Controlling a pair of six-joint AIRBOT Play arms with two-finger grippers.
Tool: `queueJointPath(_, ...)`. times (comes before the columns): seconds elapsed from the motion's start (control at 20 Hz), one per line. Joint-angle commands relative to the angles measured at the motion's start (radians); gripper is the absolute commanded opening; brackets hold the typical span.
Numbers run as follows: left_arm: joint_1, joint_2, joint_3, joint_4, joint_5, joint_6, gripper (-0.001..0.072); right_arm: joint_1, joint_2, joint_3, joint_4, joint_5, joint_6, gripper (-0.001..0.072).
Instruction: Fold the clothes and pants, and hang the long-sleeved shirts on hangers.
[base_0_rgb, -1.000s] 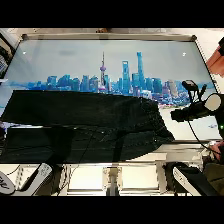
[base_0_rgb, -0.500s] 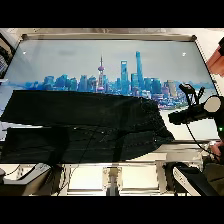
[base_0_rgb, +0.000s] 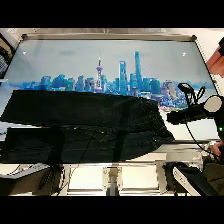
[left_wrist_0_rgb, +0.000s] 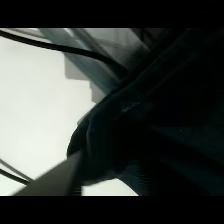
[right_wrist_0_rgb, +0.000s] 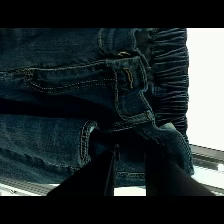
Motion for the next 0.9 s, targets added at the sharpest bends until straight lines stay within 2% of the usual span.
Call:
queueJointPath(0.0, 0.003, -0.008, 0.003, -0.039, -0.048, 0.043, 0.0233, 0.0, 0.001, 0.0, -0.001, 0.002, 0.001, 0.0203)
queueJointPath(0.05, 0.003, -0.008, 0.003, -0.039, -0.065, 0.043, 0.0215, 0.0, 0.001, 0.0, -0.009, 0.002, -0.002, 0.0203)
queueJointPath(0.15, 0.001, -0.008, 0.003, -0.039, -0.108, 0.043, 0.0023, -0.001, 0.001, 0.0, -0.054, 0.012, -0.021, 0.0233)
queueJointPath(0.2, -0.002, -0.006, 0.003, -0.042, -0.118, 0.043, 0.0023, -0.002, 0.001, 0.0, -0.055, 0.03, -0.064, 0.0428)
queueJointPath(0.25, -0.014, 0.002, 0.01, -0.042, -0.118, 0.043, 0.0023, -0.002, 0.001, 0.0, -0.049, 0.058, -0.116, 0.0491)
queueJointPath(0.35, -0.065, 0.025, 0.071, -0.051, -0.11, 0.043, 0.0022, -0.002, -0.001, 0.0, -0.054, 0.123, -0.214, 0.0491)
queueJointPath(0.45, -0.119, 0.045, 0.164, -0.125, -0.08, 0.021, 0.0022, -0.011, -0.002, -0.006, -0.057, 0.103, -0.28, 0.0491)
queueJointPath(0.6, -0.165, 0.049, 0.282, -0.42, -0.041, -0.002, 0.0022, -0.133, -0.043, -0.051, 0.0, 0.072, -0.365, 0.049)
queueJointPath(0.7, -0.179, 0.049, 0.307, -0.576, -0.034, 0.003, 0.0022, -0.239, -0.101, -0.093, 0.111, 0.081, -0.441, 0.0489)
queueJointPath(0.85, -0.183, 0.048, 0.307, -0.655, -0.034, 0.017, 0.0023, -0.275, -0.183, -0.121, 0.224, 0.057, -0.492, 0.0488)
